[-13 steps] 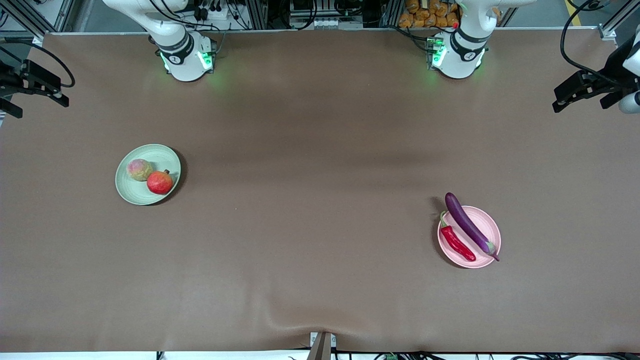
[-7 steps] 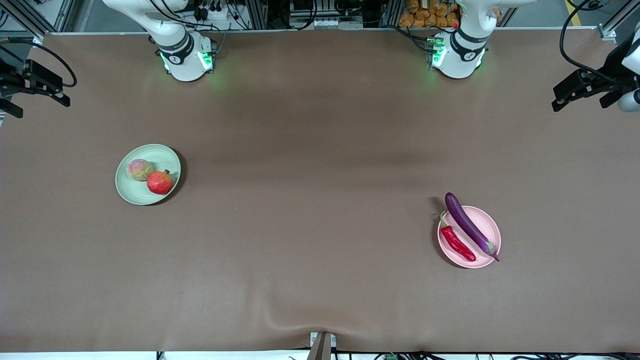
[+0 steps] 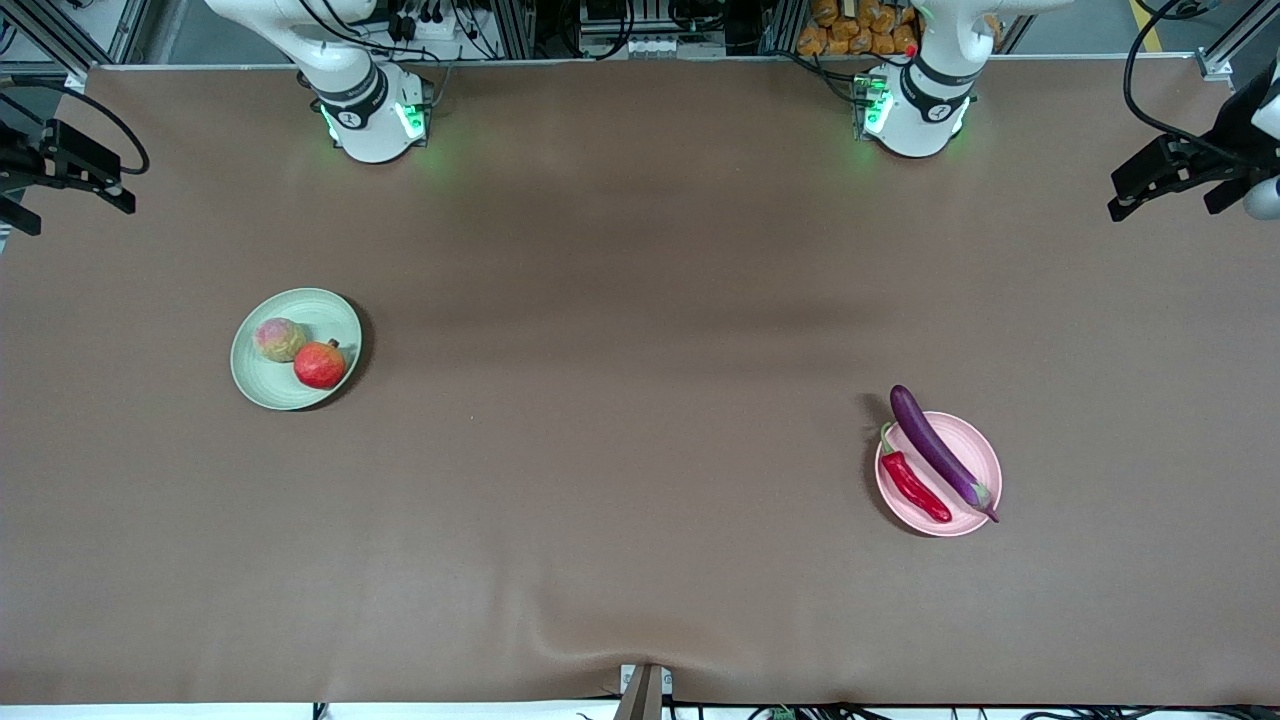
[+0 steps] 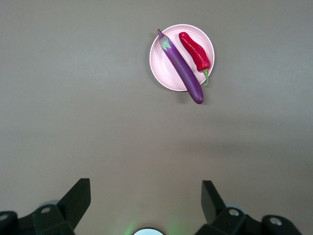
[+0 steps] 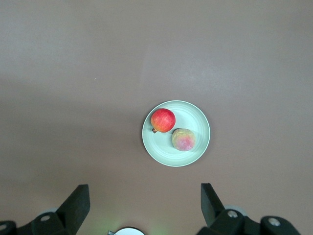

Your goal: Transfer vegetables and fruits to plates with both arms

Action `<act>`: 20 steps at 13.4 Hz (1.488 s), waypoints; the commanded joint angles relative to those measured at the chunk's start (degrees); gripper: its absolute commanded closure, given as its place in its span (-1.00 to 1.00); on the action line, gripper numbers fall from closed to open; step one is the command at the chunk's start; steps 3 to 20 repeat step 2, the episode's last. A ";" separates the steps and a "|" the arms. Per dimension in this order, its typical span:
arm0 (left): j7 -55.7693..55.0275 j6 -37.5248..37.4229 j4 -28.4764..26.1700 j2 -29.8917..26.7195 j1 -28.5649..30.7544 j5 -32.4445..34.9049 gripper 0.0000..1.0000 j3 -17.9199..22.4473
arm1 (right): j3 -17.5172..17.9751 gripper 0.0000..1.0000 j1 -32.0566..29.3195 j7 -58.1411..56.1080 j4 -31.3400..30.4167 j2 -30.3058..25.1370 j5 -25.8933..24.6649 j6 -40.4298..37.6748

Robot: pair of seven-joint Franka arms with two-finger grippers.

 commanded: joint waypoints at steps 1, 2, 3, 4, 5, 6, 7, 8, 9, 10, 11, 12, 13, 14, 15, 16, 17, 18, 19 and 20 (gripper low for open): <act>0.65 -0.75 0.63 -0.60 -0.33 0.19 -1.00 0.00 | 0.23 -1.00 -0.23 -0.23 1.08 0.39 -0.95 -0.81; 0.65 -0.84 0.54 -0.60 -0.33 0.19 -1.00 0.00 | 0.23 -1.00 -0.23 -0.23 1.08 0.39 -0.95 -0.80; 0.65 -0.84 0.54 -0.60 -0.33 0.19 -1.00 0.00 | 0.23 -1.00 -0.23 -0.23 1.08 0.39 -0.95 -0.80; 0.65 -0.84 0.54 -0.60 -0.33 0.19 -1.00 0.00 | 0.23 -1.00 -0.23 -0.23 1.08 0.39 -0.95 -0.80; 0.65 -0.84 0.54 -0.60 -0.33 0.19 -1.00 0.00 | 0.23 -1.00 -0.23 -0.23 1.08 0.39 -0.95 -0.80; 0.65 -0.84 0.54 -0.60 -0.33 0.19 -1.00 0.00 | 0.23 -1.00 -0.23 -0.23 1.08 0.39 -0.95 -0.80; 0.65 -0.84 0.54 -0.60 -0.33 0.19 -1.00 0.00 | 0.23 -1.00 -0.23 -0.23 1.08 0.39 -0.95 -0.80; 0.65 -0.84 0.54 -0.60 -0.33 0.19 -1.00 0.00 | 0.23 -1.00 -0.23 -0.23 1.08 0.39 -0.95 -0.80; 0.65 -0.84 0.54 -0.60 -0.33 0.19 -1.00 0.00 | 0.23 -1.00 -0.23 -0.23 1.08 0.39 -0.95 -0.80; 0.65 -0.84 0.54 -0.60 -0.33 0.19 -1.00 0.00 | 0.23 -1.00 -0.23 -0.23 1.08 0.39 -0.95 -0.80; 0.65 -0.84 0.54 -0.60 -0.33 0.19 -1.00 0.00 | 0.23 -1.00 -0.23 -0.23 1.08 0.39 -0.95 -0.80; 0.65 -0.84 0.54 -0.60 -0.33 0.19 -1.00 0.00 | 0.23 -1.00 -0.23 -0.23 1.08 0.39 -0.95 -0.80; 0.65 -0.84 0.54 -0.60 -0.33 0.19 -1.00 0.00 | 0.23 -1.00 -0.23 -0.23 1.08 0.39 -0.95 -0.80; 0.65 -0.84 0.54 -0.60 -0.33 0.19 -1.00 0.00 | 0.23 -1.00 -0.23 -0.23 1.08 0.39 -0.95 -0.80; 0.65 -0.84 0.54 -0.60 -0.33 0.19 -1.00 0.00 | 0.23 -1.00 -0.23 -0.23 1.08 0.39 -0.95 -0.80; 0.65 -0.84 0.54 -0.60 -0.33 0.19 -1.00 0.00 | 0.23 -1.00 -0.23 -0.23 1.08 0.39 -0.95 -0.80; 0.65 -0.84 0.54 -0.60 -0.33 0.19 -1.00 0.00 | 0.23 -1.00 -0.23 -0.23 1.08 0.39 -0.95 -0.80; 0.65 -0.84 0.54 -0.60 -0.33 0.19 -1.00 0.00 | 0.23 -1.00 -0.23 -0.23 1.08 0.39 -0.95 -0.80; 0.65 -0.84 0.54 -0.60 -0.33 0.19 -1.00 0.00 | 0.23 -1.00 -0.23 -0.23 1.08 0.39 -0.95 -0.80; 0.65 -0.84 0.54 -0.60 -0.33 0.19 -1.00 0.00 | 0.23 -1.00 -0.23 -0.23 1.08 0.39 -0.95 -0.80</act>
